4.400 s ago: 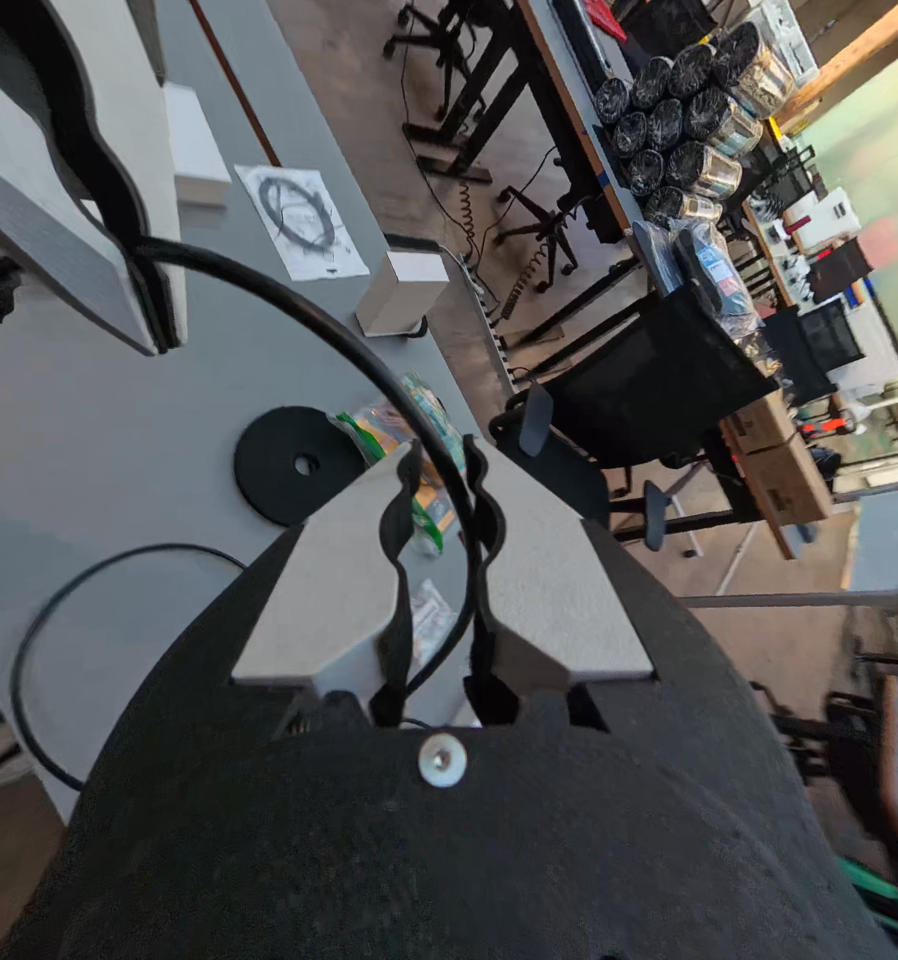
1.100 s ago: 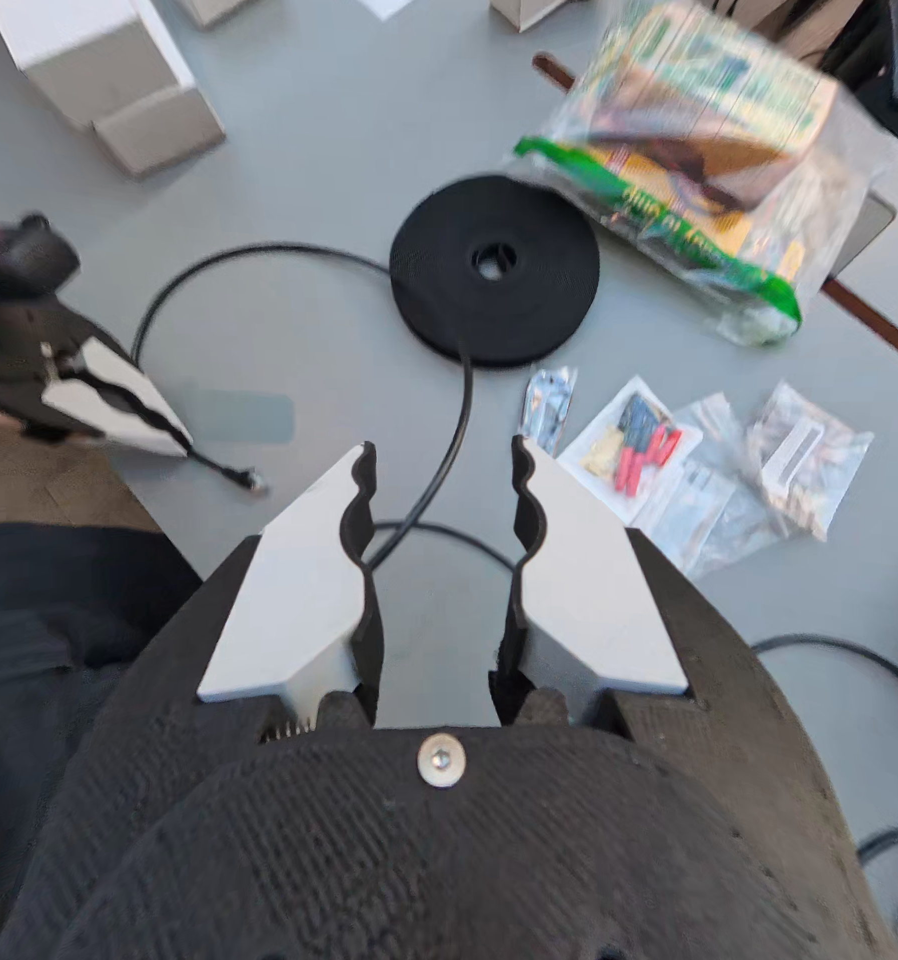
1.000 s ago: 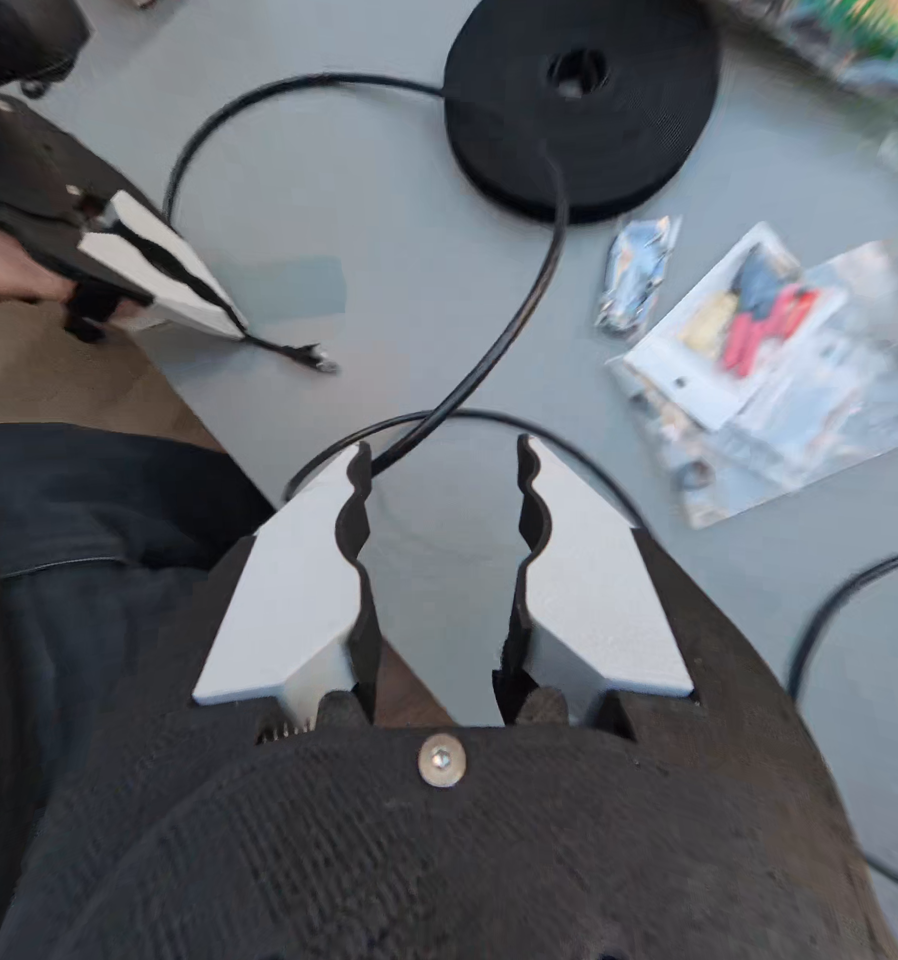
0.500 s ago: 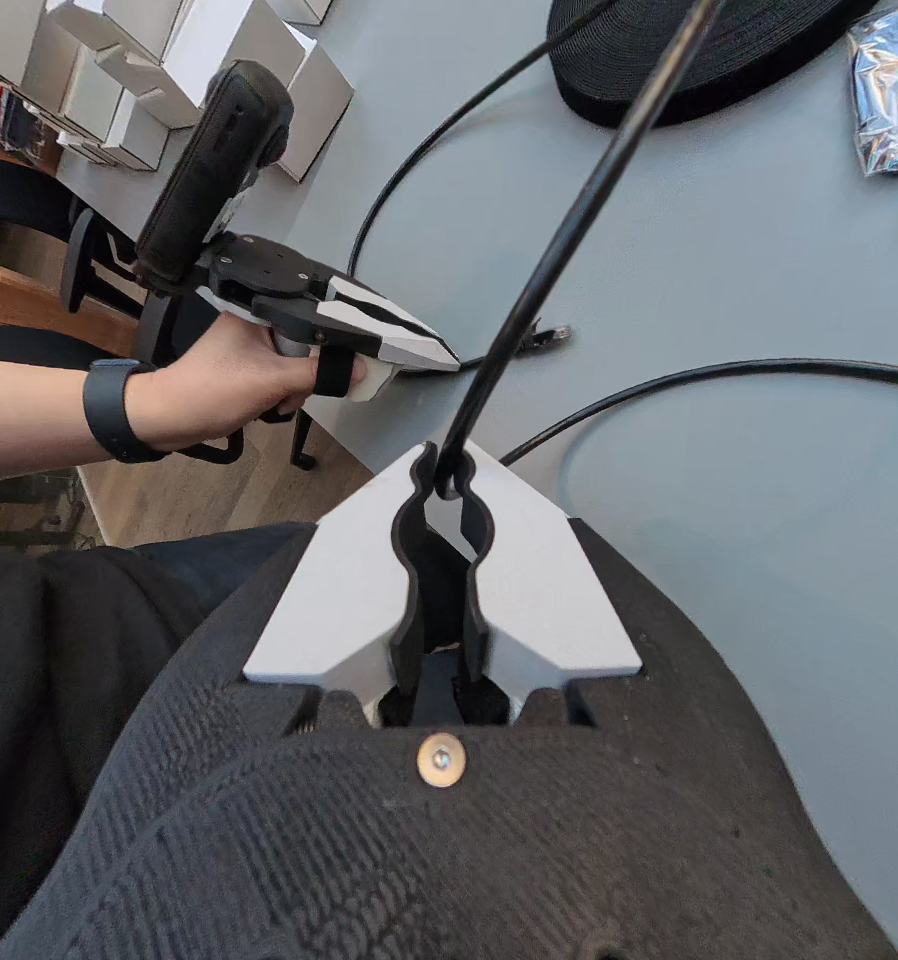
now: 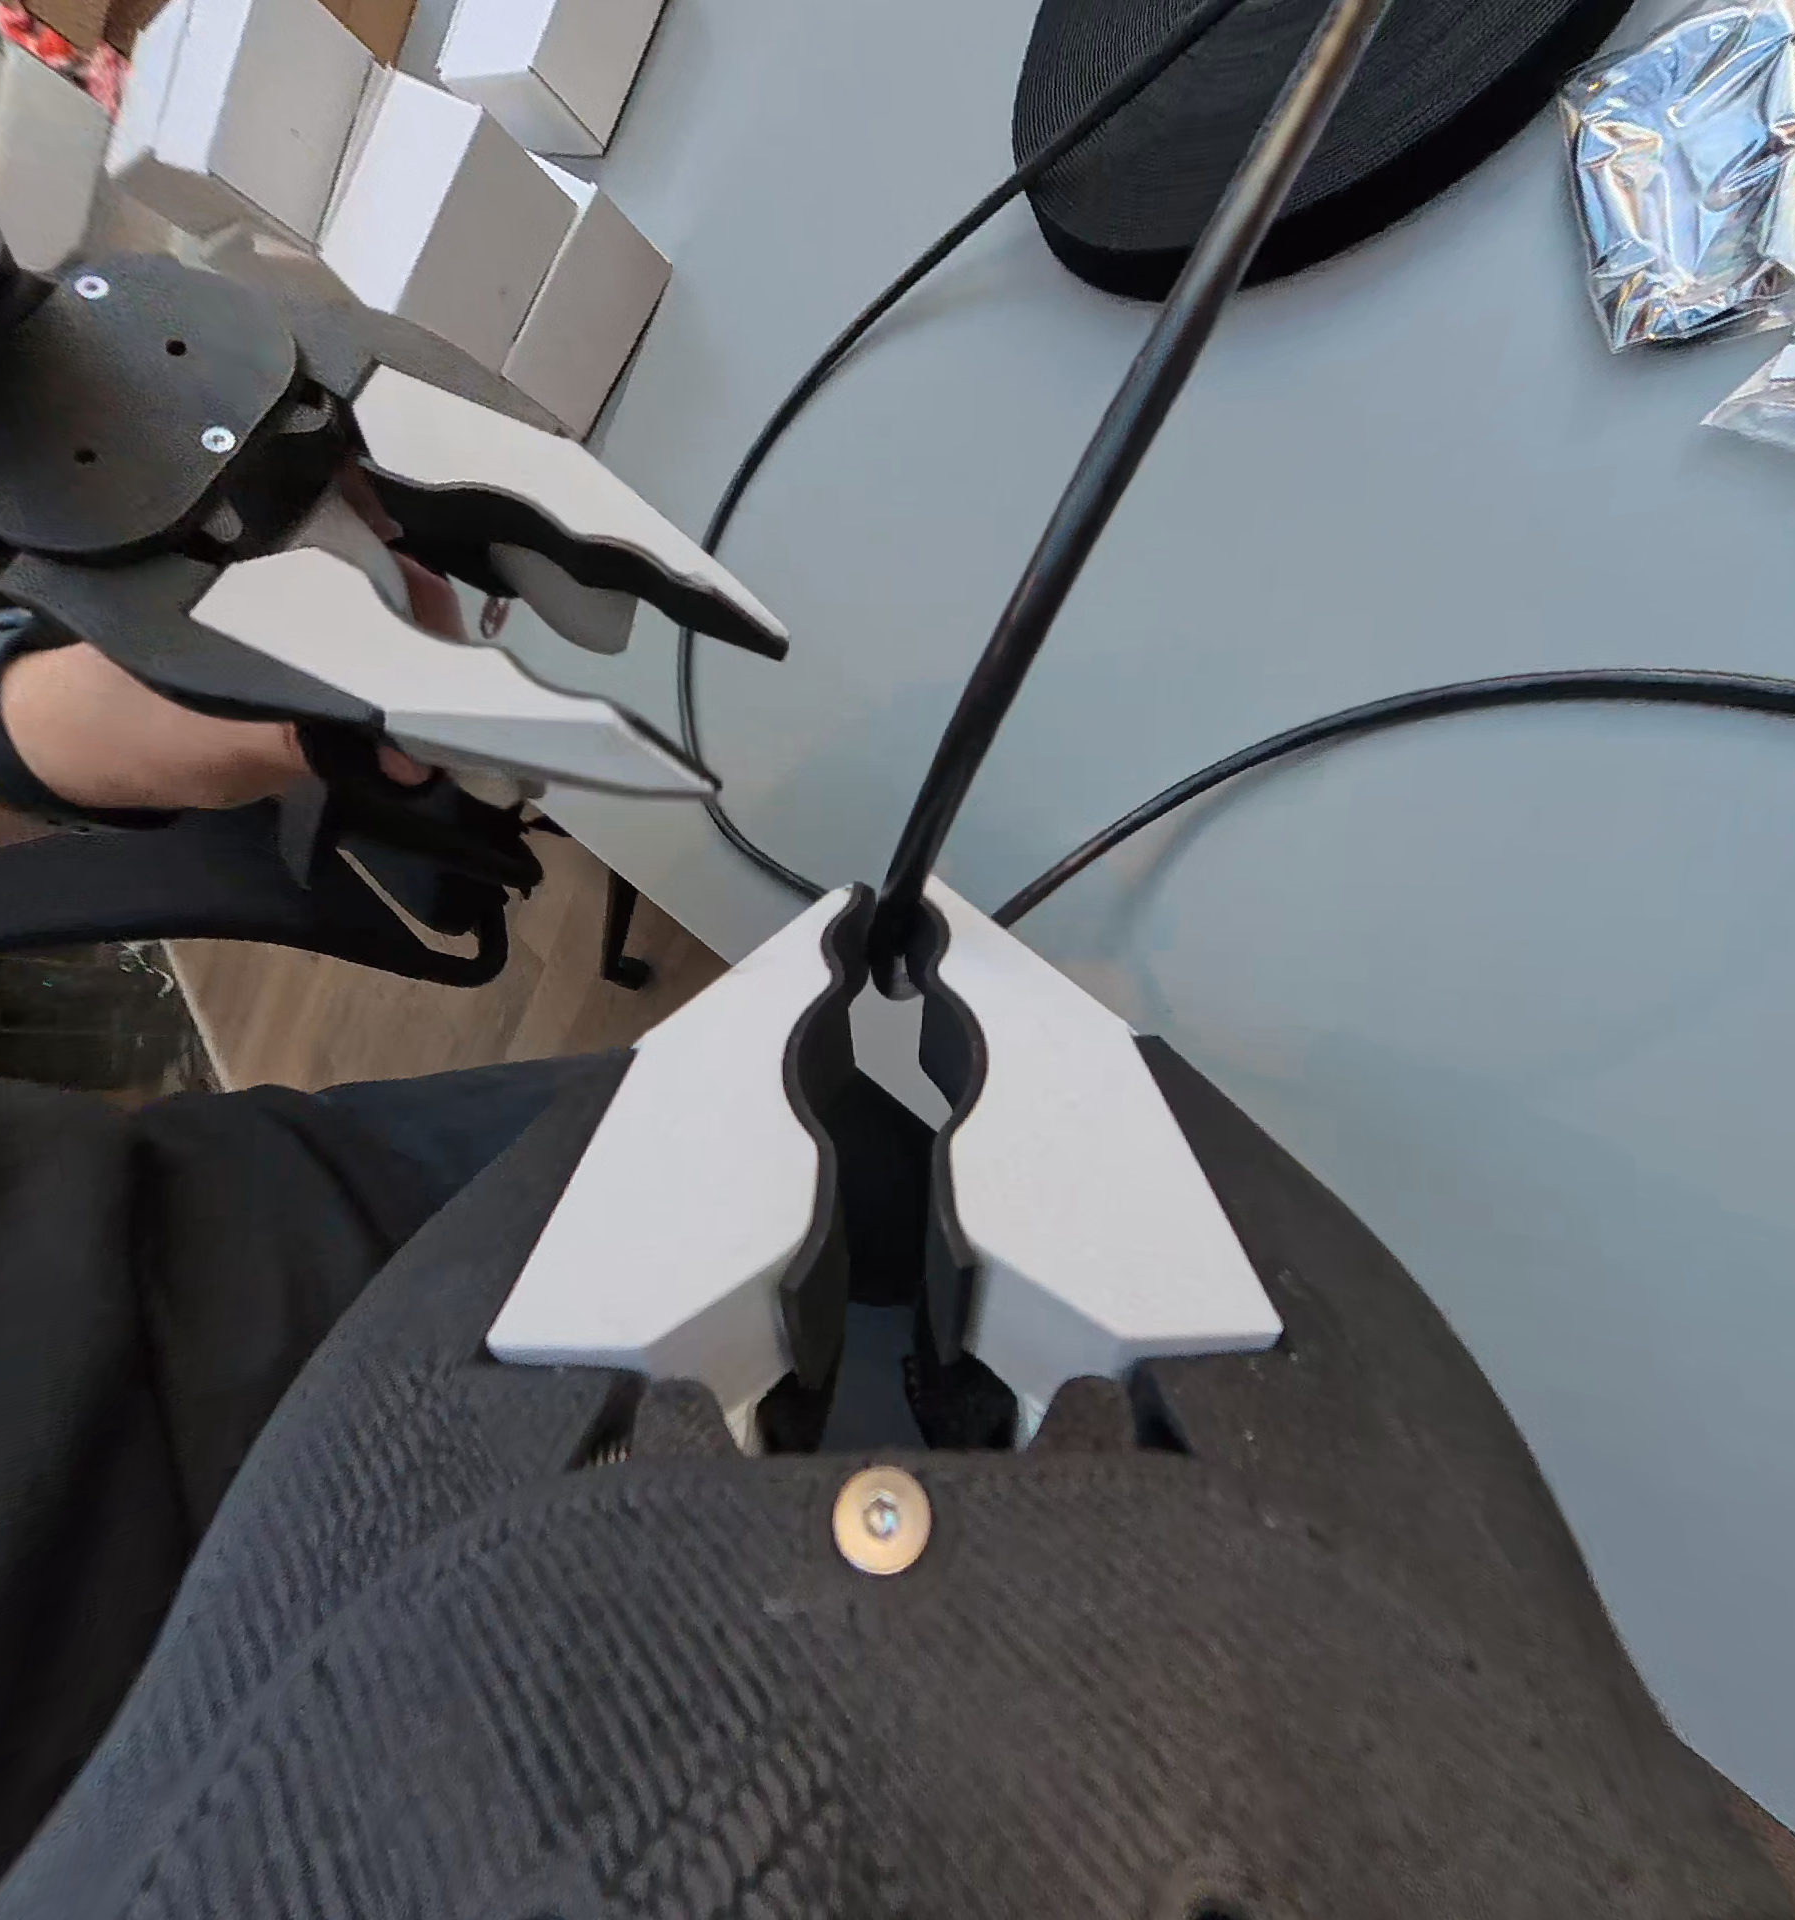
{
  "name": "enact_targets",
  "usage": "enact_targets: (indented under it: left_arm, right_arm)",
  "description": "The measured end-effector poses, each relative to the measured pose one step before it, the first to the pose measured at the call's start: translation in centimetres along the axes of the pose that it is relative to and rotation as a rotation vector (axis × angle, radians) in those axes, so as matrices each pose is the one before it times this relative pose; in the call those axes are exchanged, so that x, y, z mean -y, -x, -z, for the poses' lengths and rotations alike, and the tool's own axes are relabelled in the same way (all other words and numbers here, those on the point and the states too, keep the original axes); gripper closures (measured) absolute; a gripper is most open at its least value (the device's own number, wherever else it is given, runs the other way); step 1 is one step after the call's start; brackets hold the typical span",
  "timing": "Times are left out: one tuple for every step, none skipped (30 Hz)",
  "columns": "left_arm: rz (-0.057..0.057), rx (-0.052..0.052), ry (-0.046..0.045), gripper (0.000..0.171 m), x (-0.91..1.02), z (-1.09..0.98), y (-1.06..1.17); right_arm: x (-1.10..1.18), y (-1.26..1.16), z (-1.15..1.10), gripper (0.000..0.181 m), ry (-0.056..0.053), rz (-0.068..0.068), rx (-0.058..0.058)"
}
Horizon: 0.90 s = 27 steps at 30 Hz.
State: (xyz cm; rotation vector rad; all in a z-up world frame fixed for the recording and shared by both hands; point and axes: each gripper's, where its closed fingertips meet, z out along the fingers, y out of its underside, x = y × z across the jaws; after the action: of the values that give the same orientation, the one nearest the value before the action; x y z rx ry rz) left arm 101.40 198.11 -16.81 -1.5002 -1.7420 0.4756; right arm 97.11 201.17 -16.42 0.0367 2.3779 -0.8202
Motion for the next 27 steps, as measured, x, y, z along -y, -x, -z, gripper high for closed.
enact_targets:
  left_arm:
    - [-0.0515,-0.0531,0.00332,0.133,0.929,-0.317,-1.159]
    - [-0.0473,-0.0346,0.01905,0.128,0.546,-0.717,-0.855]
    - [-0.0386,-0.0398,0.01882,0.124,0.373,-0.977,-0.886]
    - [-0.0327,-0.0255,0.02102,0.124,0.152,-1.124,-0.571]
    - [-0.0299,-0.0133,0.02011,0.127,0.076,-1.134,-0.325]
    - [-0.0274,-0.0054,0.01426,0.130,0.183,-1.048,-0.157]
    - [-0.0226,-0.0019,0.00161,0.141,0.435,-0.781,-0.062]
    - [-0.0164,-0.0064,-0.02080,0.165,0.833,-0.390,-0.108]
    - [-0.0066,-0.0221,-0.04350,0.171,1.249,-0.039,-0.366]
    - [0.0070,-0.0153,-0.03583,0.171,1.279,0.145,-0.255]
    - [0.0200,-0.0214,-0.02942,0.171,1.350,0.356,-0.264]
    - [0.0314,-0.0198,-0.03101,0.171,1.554,0.599,-0.187]
    - [0.0441,-0.0139,-0.03646,0.171,1.842,0.812,-0.046]
    - [0.0538,-0.0226,-0.03966,0.171,2.105,0.919,-0.131]
    - [0.0545,-0.0313,-0.03591,0.171,2.218,0.901,-0.263]
    - [0.0566,-0.0363,-0.03172,0.171,2.231,0.807,-0.384]
    - [0.0623,-0.0446,-0.03060,0.171,2.237,0.699,-0.546]
    - [0.0621,-0.0531,-0.03685,0.171,2.280,0.623,-0.745]
    - [0.0533,-0.0550,-0.02565,0.171,2.088,0.466,-0.882]
    - [0.0436,-0.0406,-0.01374,0.171,1.868,0.367,-0.740]
    - [0.0313,-0.0321,-0.01536,0.171,1.809,0.353,-0.711]
    - [0.0219,-0.0311,-0.01393,0.171,1.696,0.347,-0.760]
    - [0.0228,-0.0213,-0.01220,0.171,1.554,0.319,-0.629]
    - [0.0175,-0.0199,-0.01574,0.171,1.424,0.296,-0.610]
    - [0.0111,-0.0175,-0.01609,0.171,1.266,0.258,-0.546]
    - [0.0075,-0.0084,-0.01885,0.171,1.128,0.228,-0.356]
    - [0.0073,-0.0084,-0.01428,0.171,0.958,0.191,-0.269]
  right_arm:
    - [0.467,0.294,0.175,0.178,-0.0122,-0.0247,0.0174]
    - [0.551,0.317,0.207,0.178,-0.0142,-0.0241,0.0168]
    - [0.655,0.357,0.274,0.178,-0.0157,-0.0170,0.0151]
    - [0.723,0.363,0.317,0.178,-0.0156,-0.0102,0.0116]
    - [0.760,0.440,0.340,0.178,-0.0145,-0.0076,0.0120]
    - [0.797,0.524,0.365,0.178,-0.0151,-0.0066,0.0149]
    - [0.803,0.612,0.389,0.178,-0.0163,-0.0028,0.0175]
    - [0.732,0.640,0.457,0.178,-0.0161,0.0029,0.0162]
    - [0.632,0.305,0.674,0.174,-0.0191,0.0176,-0.0058]
    - [0.574,0.211,0.911,0.161,-0.0266,0.0314,-0.0121]
    - [0.250,-0.067,1.091,0.150,-0.0213,0.0423,-0.0254]
    - [-0.091,-0.418,1.202,0.144,-0.0219,0.0597,-0.0409]
    - [-0.487,-0.348,1.122,0.135,-0.0191,0.0857,-0.0331]
    - [-0.673,-0.537,1.002,0.129,-0.0249,0.0922,-0.0480]
    - [-0.801,-0.959,0.777,0.128,-0.0275,0.0777,-0.0759]
    - [-0.649,-1.016,0.416,0.122,-0.0280,0.0645,-0.0744]
    - [-0.485,-0.870,-0.054,0.117,-0.0167,0.0481,-0.0586]
    - [-0.493,-0.851,-0.510,0.112,0.0053,0.0425,-0.0461]
    - [-0.543,-1.008,-0.760,0.108,0.0235,0.0371,-0.0488]
    - [-0.471,-0.639,-0.925,0.101,0.0223,0.0348,-0.0252]
    - [-0.724,-0.331,-0.939,0.101,0.0358,0.0270,-0.0027]
    - [-0.917,-0.514,-0.865,0.102,0.0496,0.0142,-0.0124]
    - [-0.755,-0.822,-0.714,0.101,0.0424,0.0029,-0.0343]
    - [-0.291,-0.482,-0.585,0.101,0.0133,0.0053,-0.0176]
    - [0.058,-0.343,-0.469,0.102,-0.0070,0.0151,-0.0141]
    - [0.145,-0.687,-0.403,0.111,-0.0073,0.0158,-0.0428]
    - [0.160,-0.703,-0.449,0.119,-0.0055,0.0077,-0.0448]
